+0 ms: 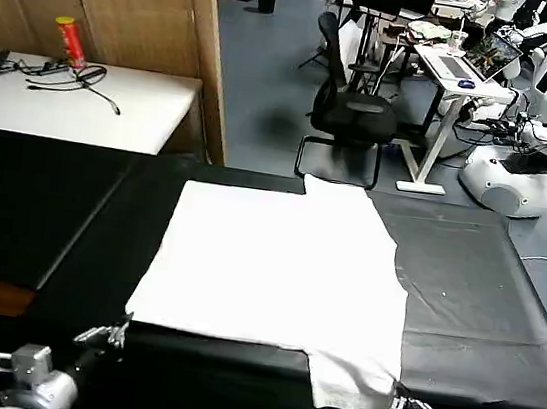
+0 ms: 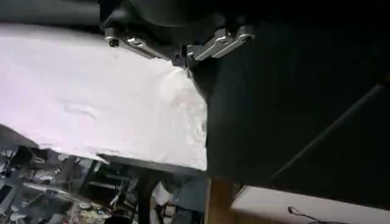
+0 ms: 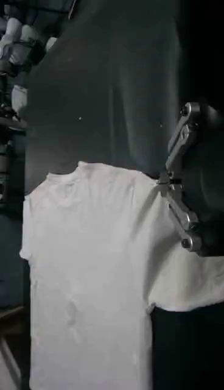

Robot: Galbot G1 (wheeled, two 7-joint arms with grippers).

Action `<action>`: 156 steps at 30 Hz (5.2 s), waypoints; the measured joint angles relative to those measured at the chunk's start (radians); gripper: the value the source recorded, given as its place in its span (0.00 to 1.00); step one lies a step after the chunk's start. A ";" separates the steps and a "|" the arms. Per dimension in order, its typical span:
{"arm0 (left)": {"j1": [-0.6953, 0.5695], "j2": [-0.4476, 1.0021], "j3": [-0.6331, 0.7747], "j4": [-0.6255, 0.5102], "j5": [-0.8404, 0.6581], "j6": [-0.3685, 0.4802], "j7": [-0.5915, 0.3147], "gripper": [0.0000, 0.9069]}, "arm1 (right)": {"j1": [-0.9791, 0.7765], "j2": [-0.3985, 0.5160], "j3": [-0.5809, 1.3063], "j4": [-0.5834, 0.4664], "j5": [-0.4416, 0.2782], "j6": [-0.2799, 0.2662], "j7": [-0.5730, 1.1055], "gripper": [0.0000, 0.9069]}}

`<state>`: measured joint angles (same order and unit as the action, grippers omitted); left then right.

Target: Fold and organize the clothes.

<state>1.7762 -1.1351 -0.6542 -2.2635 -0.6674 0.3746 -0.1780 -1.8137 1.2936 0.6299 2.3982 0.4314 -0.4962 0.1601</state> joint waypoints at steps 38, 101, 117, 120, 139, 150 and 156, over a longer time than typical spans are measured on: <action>-0.405 0.000 0.142 0.309 0.194 -0.093 0.077 0.00 | 0.725 -0.109 -0.172 -0.674 0.051 0.146 -0.088 0.00; -0.309 0.010 0.125 0.302 0.221 -0.007 0.059 0.00 | 0.385 -0.177 -0.062 -0.450 0.088 0.016 -0.044 0.04; -0.074 0.079 0.052 0.136 0.344 0.006 0.047 0.00 | 0.176 -0.161 -0.036 -0.231 0.014 -0.106 0.041 0.04; -0.043 0.079 0.038 0.131 0.345 0.004 0.044 0.00 | 0.155 -0.153 -0.039 -0.212 0.003 -0.105 0.042 0.04; 0.061 0.050 -0.042 -0.003 0.295 0.083 0.017 0.97 | 0.060 -0.134 0.033 -0.019 0.006 -0.147 0.021 0.97; -0.310 0.087 0.008 0.065 0.013 0.138 -0.106 0.97 | 0.506 -0.209 -0.036 -0.257 0.114 -0.063 -0.016 0.97; -0.611 0.123 0.114 0.267 -0.117 0.204 -0.113 0.97 | 0.809 -0.204 -0.155 -0.503 0.125 -0.070 -0.006 0.97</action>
<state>1.1652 -1.0117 -0.5401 -1.9969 -0.7840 0.5791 -0.2908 -1.0047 1.0894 0.4752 1.8951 0.5563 -0.5659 0.1541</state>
